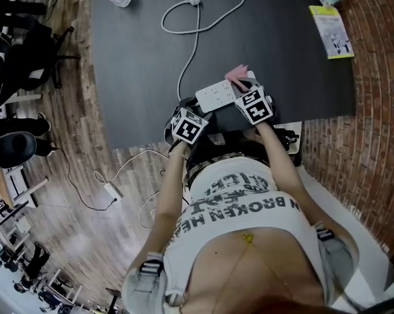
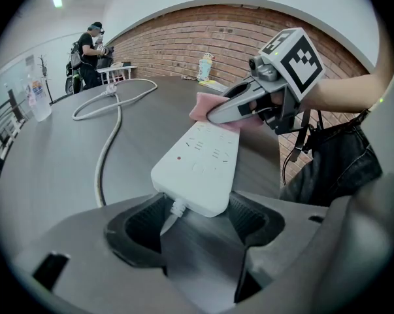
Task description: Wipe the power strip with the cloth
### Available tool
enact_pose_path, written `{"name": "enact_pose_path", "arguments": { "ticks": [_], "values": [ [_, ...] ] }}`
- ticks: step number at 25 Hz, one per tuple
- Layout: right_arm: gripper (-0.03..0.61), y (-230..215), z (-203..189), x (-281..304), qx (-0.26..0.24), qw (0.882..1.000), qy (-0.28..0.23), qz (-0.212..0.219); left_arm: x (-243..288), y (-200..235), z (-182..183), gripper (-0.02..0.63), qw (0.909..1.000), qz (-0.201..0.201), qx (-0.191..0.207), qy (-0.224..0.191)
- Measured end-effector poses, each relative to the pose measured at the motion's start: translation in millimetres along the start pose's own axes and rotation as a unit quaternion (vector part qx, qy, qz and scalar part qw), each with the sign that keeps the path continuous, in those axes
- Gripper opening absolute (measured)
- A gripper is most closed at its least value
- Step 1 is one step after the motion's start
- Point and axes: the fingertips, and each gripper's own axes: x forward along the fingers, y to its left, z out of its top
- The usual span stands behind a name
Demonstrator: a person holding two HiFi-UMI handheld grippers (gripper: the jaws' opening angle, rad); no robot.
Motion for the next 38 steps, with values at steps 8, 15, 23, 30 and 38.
{"name": "enact_pose_path", "arguments": {
  "ticks": [8,15,23,30,38],
  "values": [
    [0.017,-17.1,-4.3,-4.4,0.014,1.0,-0.003,-0.021,-0.7,1.5,-0.6,0.29,1.0,-0.001,0.0,0.001],
    [0.015,-24.1,-9.4,-5.0,0.013,1.0,-0.003,-0.025,0.6,0.8,-0.6,0.29,1.0,-0.001,0.0,0.003],
    [0.015,-48.4,-18.4,-14.9,0.038,0.998,-0.002,-0.054,0.6,0.3,-0.1,0.29,1.0,0.0,0.001,0.002],
    [0.015,-63.7,-23.7,-20.8,0.046,0.996,0.001,-0.081,-0.3,0.2,0.7,0.29,1.0,0.001,0.0,0.004],
    [0.015,-70.5,-27.9,-23.5,0.068,0.994,-0.005,-0.083,1.2,-0.5,0.4,0.291,1.0,0.0,0.001,0.002]
  ]
}}
